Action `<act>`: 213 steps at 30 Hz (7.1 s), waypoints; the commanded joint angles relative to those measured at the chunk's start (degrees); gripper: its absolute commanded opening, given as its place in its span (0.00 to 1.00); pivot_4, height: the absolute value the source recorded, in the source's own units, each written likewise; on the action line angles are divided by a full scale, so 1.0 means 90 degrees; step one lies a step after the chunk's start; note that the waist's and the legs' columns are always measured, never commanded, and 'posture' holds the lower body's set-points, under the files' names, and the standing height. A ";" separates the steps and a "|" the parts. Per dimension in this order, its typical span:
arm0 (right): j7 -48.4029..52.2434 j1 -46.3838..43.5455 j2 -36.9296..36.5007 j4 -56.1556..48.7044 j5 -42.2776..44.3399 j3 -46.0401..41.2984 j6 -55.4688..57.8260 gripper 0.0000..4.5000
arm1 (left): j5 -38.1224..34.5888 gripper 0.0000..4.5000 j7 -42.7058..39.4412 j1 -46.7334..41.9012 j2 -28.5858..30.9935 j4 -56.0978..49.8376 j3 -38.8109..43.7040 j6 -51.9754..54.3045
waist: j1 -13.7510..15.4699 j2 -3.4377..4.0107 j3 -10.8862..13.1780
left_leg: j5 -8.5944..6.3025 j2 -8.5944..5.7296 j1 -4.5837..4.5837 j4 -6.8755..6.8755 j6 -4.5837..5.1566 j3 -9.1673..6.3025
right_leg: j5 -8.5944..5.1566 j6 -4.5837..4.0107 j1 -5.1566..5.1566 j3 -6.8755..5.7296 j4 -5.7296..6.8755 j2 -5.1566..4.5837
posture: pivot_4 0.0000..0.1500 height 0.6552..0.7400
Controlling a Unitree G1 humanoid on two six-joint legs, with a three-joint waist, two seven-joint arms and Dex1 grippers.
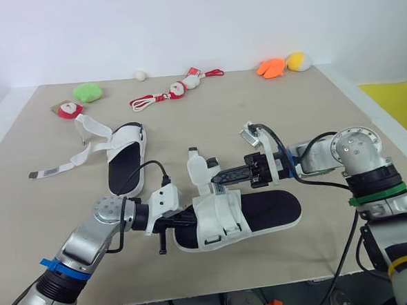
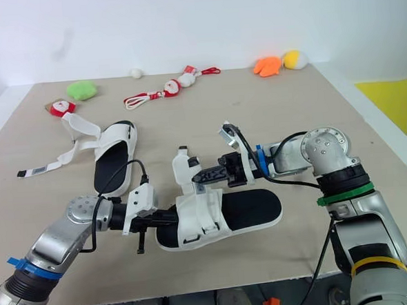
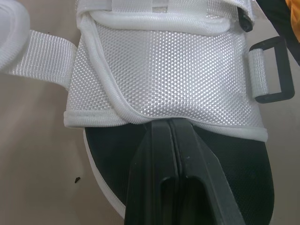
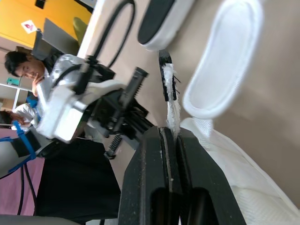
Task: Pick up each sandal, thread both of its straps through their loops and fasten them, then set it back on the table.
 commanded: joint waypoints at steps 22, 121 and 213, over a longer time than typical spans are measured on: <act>0.1420 -0.0317 0.0548 0.0151 -0.2364 -0.0679 0.0752 0.03 | 0.0212 0.00 0.0115 0.0133 0.0073 0.0140 -0.0139 0.0221 | -0.0006 0.0007 0.0003 | 0.0000 -0.0001 -0.0002 0.0000 0.0000 -0.0003 | 0.0002 0.0005 -0.0002 0.0000 -0.0001 0.0003 | 1.00 1.00; 0.5556 -0.1010 0.2515 0.0523 -0.6479 -0.0456 -0.4915 0.01 | 0.0183 0.00 0.0351 0.0270 0.0161 -0.0164 0.0005 0.0421 | -0.0073 0.0120 0.0064 | -0.0007 -0.0001 -0.0064 0.0002 -0.0015 -0.0116 | 0.0008 0.0045 -0.0014 -0.0079 -0.0007 0.0025 | 1.00 1.00; -0.3343 0.1787 -0.0805 -0.3301 0.3540 0.2029 -0.1472 0.73 | 0.0107 0.00 0.0158 0.0405 0.0165 -0.0289 -0.0172 0.0478 | 0.0044 0.0084 0.0053 | -0.0025 0.0018 0.0005 -0.0011 -0.0031 -0.0128 | -0.0088 -0.0056 0.0008 -0.0094 0.0071 0.0038 | 1.00 1.00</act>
